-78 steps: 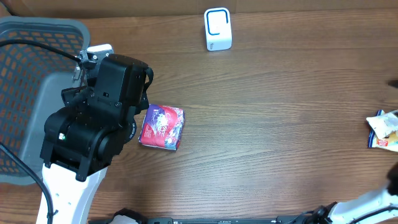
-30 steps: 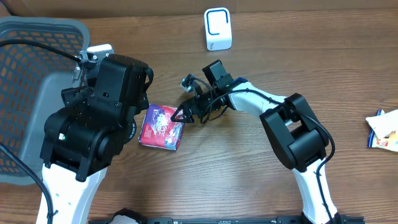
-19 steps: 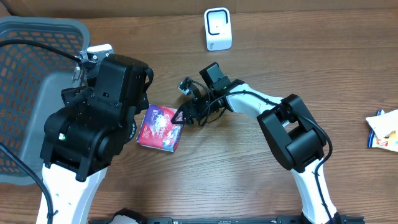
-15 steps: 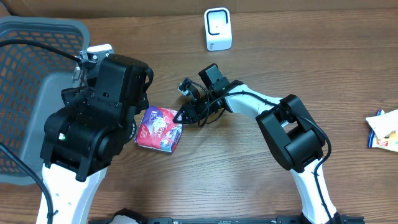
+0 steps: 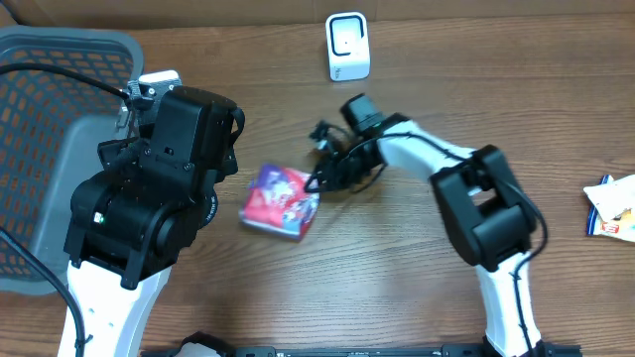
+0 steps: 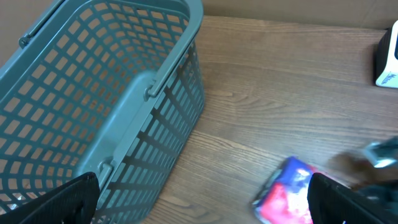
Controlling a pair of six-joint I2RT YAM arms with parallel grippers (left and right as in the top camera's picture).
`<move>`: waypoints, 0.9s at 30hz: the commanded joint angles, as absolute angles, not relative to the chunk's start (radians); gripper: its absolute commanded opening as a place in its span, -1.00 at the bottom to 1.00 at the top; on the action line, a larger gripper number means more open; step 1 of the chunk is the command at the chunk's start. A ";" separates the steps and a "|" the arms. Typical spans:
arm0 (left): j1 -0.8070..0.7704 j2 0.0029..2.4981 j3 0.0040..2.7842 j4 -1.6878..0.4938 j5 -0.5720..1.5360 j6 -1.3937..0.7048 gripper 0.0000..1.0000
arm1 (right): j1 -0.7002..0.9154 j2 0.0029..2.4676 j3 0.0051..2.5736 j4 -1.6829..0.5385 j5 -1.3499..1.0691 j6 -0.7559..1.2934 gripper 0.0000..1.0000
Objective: Scan the item barcode
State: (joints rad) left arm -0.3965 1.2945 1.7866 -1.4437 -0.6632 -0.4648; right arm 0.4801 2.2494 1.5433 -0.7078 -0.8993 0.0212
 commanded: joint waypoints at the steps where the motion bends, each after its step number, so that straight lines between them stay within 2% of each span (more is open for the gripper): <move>1: -0.391 1.296 1.800 -1.440 -0.675 -0.472 0.99 | 0.410 2.089 1.567 -0.807 -0.712 -0.031 -0.88; 6: -0.391 1.296 1.800 -1.440 -0.675 -0.472 0.99 | 0.387 1.932 1.567 -1.093 -0.142 -0.010 -0.88; 13: -0.391 1.296 1.800 -1.440 -0.675 -0.472 1.00 | 0.423 1.848 1.567 -1.414 0.369 0.204 -0.88; 19: -0.391 1.296 1.800 -1.440 -0.675 -0.472 0.99 | 0.467 1.848 1.567 -1.609 0.531 0.437 -0.88; 24: -0.391 1.296 1.800 -1.440 -0.675 -0.472 1.00 | 0.539 1.848 1.567 -1.695 0.638 0.553 -0.88; 27: -0.391 1.296 1.800 -1.440 -0.675 -0.472 0.99 | 0.584 1.848 1.567 -1.695 0.647 0.545 -0.87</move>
